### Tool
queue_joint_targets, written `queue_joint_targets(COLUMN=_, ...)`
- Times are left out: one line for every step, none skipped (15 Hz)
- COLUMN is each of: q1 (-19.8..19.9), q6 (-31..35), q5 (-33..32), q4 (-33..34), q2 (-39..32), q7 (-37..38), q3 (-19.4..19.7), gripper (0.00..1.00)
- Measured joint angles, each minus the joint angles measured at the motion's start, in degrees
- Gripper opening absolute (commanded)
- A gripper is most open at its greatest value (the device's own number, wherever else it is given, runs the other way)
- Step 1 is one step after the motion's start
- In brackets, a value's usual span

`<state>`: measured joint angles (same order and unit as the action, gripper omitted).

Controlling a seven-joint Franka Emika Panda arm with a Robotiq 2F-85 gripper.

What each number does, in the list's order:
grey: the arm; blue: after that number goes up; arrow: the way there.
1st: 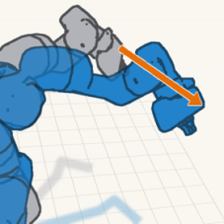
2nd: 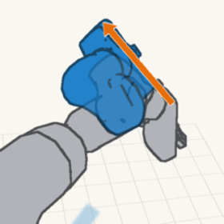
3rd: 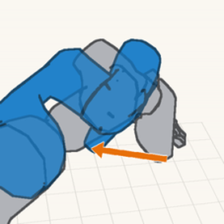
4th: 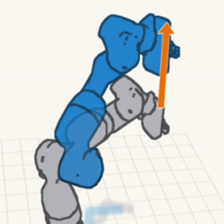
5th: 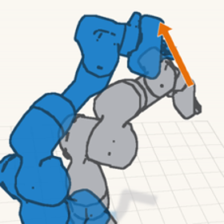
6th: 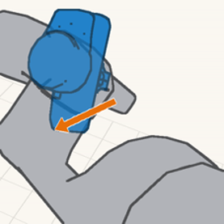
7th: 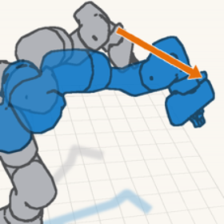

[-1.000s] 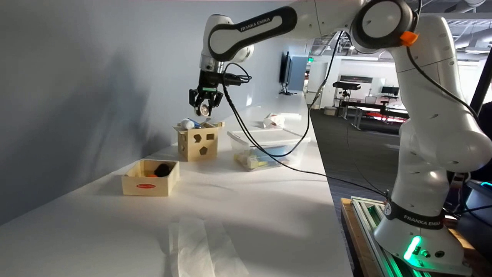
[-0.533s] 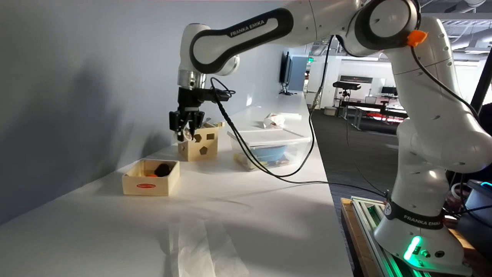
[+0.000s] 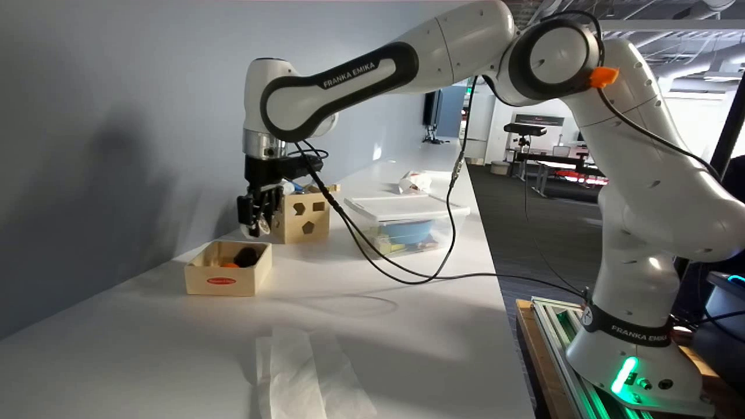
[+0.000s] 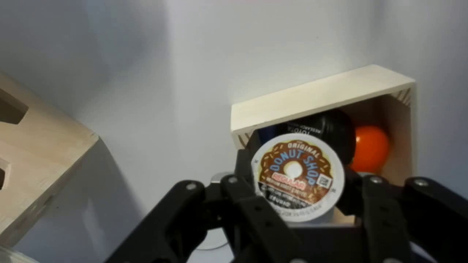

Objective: Place three cotton balls into the small crate

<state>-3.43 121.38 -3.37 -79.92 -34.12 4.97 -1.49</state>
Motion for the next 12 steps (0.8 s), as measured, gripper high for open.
queue_joint_targets(q1=-0.01, q6=-0.03, q5=-0.13, q4=0.59, q2=-0.39, q7=-0.13, q3=0.04, gripper=0.23)
queue_joint_targets(q1=-0.01, q6=-0.04, q5=-0.16, q4=0.86, q2=-0.55, q7=-0.21, q3=0.07, gripper=0.23)
queue_joint_targets(q1=-0.01, q6=-0.04, q5=-0.15, q4=0.87, q2=-0.55, q7=-0.22, q3=0.07, gripper=0.23)
queue_joint_targets(q1=0.0, q6=0.68, q5=-0.13, q4=0.76, q2=-0.61, q7=-0.21, q3=0.07, gripper=0.23)
queue_joint_targets(q1=0.04, q6=2.01, q5=0.08, q4=0.66, q2=-0.85, q7=-0.21, q3=0.06, gripper=0.23)
queue_joint_targets(q1=0.09, q6=3.62, q5=0.26, q4=0.66, q2=-1.32, q7=-0.21, q3=0.06, gripper=0.23)
queue_joint_targets(q1=0.15, q6=5.14, q5=0.4, q4=0.66, q2=-1.92, q7=-0.2, q3=0.06, gripper=0.23)
queue_joint_targets(q1=0.22, q6=6.71, q5=0.46, q4=0.68, q2=-2.67, q7=-0.2, q3=0.06, gripper=0.23)
queue_joint_targets(q1=0.3, q6=7.79, q5=0.46, q4=0.7, q2=-3.4, q7=-0.2, q3=0.06, gripper=0.23)
queue_joint_targets(q1=0.37, q6=8.85, q5=0.47, q4=0.73, q2=-4.11, q7=-0.2, q3=0.06, gripper=0.23)
queue_joint_targets(q1=0.45, q6=9.94, q5=0.51, q4=0.8, q2=-4.79, q7=-0.29, q3=0.06, gripper=0.23)
queue_joint_targets(q1=0.52, q6=11.22, q5=0.64, q4=0.83, q2=-5.34, q7=-0.59, q3=-0.05, gripper=0.23)
